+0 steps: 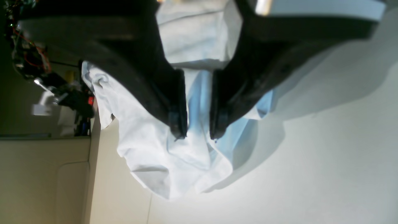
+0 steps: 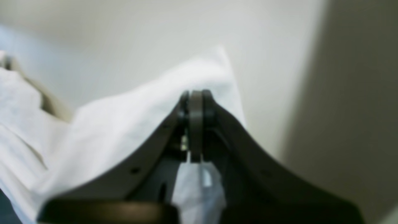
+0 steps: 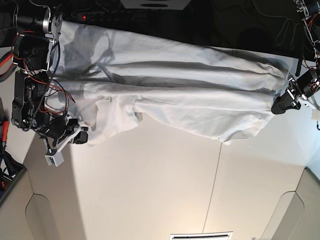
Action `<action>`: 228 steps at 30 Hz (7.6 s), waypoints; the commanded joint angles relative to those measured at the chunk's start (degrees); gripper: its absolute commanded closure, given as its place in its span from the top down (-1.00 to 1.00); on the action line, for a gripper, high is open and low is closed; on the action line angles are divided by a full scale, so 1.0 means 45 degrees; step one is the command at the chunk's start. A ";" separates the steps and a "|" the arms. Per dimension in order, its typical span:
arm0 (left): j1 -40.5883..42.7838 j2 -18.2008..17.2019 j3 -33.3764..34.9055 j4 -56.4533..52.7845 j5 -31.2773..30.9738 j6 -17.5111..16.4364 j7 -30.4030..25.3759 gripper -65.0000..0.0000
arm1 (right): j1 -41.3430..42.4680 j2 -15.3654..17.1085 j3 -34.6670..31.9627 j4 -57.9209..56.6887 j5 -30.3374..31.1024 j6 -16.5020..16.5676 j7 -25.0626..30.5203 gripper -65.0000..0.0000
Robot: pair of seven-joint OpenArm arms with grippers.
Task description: Layout the t-shirt on the table in an organized manner, then fold the t-shirt properly
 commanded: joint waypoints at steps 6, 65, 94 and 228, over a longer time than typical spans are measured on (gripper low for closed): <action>-0.0180 -0.0316 -0.0078 0.0199 -0.0369 -0.0124 -0.0136 -0.49 | -0.0311 -0.0588 0.0039 0.2939 -0.0175 0.0102 0.0136 -1.00; -0.0238 -0.0316 -0.0078 0.0199 -0.0704 -0.0124 -0.0136 -0.49 | -0.6994 -0.0981 -0.0049 0.9826 0.5076 0.0121 -0.2856 -1.00; -0.0243 -0.0316 -0.0078 0.0199 -0.1209 -0.0124 -0.0175 -0.49 | -0.8602 -0.0981 -0.2098 0.9942 0.6737 0.0457 -0.3473 -0.26; -0.2307 0.3565 0.3721 0.9224 0.8495 0.2958 -0.3837 -0.24 | -0.4163 -0.2055 0.0670 0.6965 0.5707 0.0505 -0.1530 -0.74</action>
